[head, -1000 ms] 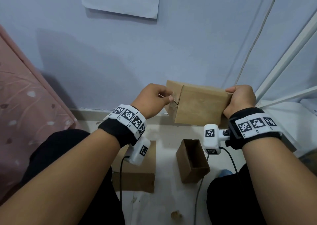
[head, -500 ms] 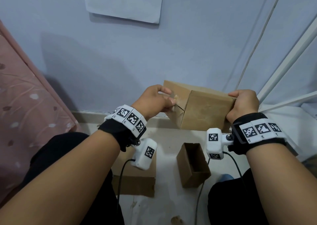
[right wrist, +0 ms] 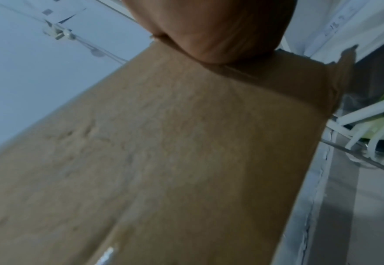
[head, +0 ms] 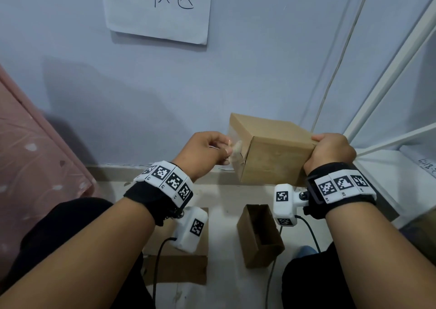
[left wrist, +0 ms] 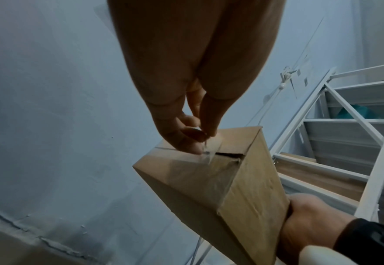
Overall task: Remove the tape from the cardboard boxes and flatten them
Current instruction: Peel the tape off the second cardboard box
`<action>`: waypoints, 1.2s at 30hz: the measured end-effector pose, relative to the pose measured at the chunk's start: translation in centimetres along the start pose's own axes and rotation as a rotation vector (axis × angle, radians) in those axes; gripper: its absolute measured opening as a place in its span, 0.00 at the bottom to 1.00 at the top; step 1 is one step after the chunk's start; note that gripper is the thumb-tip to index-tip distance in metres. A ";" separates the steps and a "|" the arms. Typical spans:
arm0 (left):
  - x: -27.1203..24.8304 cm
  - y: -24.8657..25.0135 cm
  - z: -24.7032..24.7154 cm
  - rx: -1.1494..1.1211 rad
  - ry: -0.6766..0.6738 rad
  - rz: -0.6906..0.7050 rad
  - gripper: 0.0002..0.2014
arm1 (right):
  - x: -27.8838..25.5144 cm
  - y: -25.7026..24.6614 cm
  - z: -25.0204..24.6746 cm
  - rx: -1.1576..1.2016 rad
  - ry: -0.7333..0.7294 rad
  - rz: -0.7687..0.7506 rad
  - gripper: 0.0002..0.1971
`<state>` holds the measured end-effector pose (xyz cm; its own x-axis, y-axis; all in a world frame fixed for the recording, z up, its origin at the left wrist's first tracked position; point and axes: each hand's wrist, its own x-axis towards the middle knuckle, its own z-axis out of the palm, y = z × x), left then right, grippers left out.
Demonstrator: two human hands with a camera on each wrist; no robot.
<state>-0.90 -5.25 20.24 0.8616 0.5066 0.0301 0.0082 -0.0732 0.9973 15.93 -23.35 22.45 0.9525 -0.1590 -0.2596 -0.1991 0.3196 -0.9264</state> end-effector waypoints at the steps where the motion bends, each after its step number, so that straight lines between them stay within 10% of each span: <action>1: 0.0 0.0 -0.1 0.013 0.008 0.006 0.05 | 0.3 0.1 0.0 -0.009 0.003 0.004 0.18; 15: -0.4 0.9 0.4 -0.117 -0.169 -0.094 0.08 | -1.4 -0.5 -0.1 -0.147 0.086 0.011 0.10; 26: -0.1 0.4 -0.4 -0.093 0.082 -0.050 0.24 | -1.0 -0.3 0.0 0.029 0.023 0.022 0.16; 36: -0.1 0.2 0.1 -0.023 -0.004 -0.009 0.08 | -1.0 -0.7 -0.3 -0.294 0.003 -0.015 0.12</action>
<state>-0.94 -5.43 20.43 0.8638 0.5035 0.0204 0.0047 -0.0486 0.9988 15.10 -23.67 23.28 0.9553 -0.1644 -0.2457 -0.2437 0.0326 -0.9693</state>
